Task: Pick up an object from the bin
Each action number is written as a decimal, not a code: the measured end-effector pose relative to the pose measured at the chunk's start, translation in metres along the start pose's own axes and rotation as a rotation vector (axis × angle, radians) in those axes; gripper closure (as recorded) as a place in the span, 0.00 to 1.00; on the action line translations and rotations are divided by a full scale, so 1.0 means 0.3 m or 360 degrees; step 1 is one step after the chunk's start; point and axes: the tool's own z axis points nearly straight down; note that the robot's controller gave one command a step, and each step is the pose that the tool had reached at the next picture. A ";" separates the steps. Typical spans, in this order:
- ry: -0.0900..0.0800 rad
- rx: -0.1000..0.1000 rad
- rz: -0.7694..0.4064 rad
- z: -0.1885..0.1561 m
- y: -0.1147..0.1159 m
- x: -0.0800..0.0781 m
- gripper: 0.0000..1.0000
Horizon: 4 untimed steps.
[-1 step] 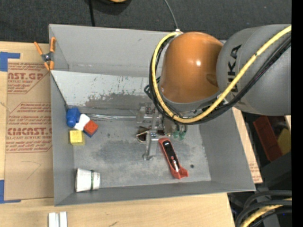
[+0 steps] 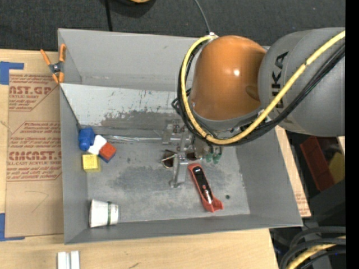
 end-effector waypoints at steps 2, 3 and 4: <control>0.0004 0.0003 -0.0143 0.276 -0.156 -0.113 0.00; -0.0015 -0.0002 -0.0334 0.409 -0.207 -0.209 0.00; 0.0003 -0.0001 -0.0618 0.573 -0.303 -0.184 1.00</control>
Offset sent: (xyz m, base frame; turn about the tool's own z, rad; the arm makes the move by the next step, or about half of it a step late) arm 0.0510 -0.0454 -0.1058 -0.2160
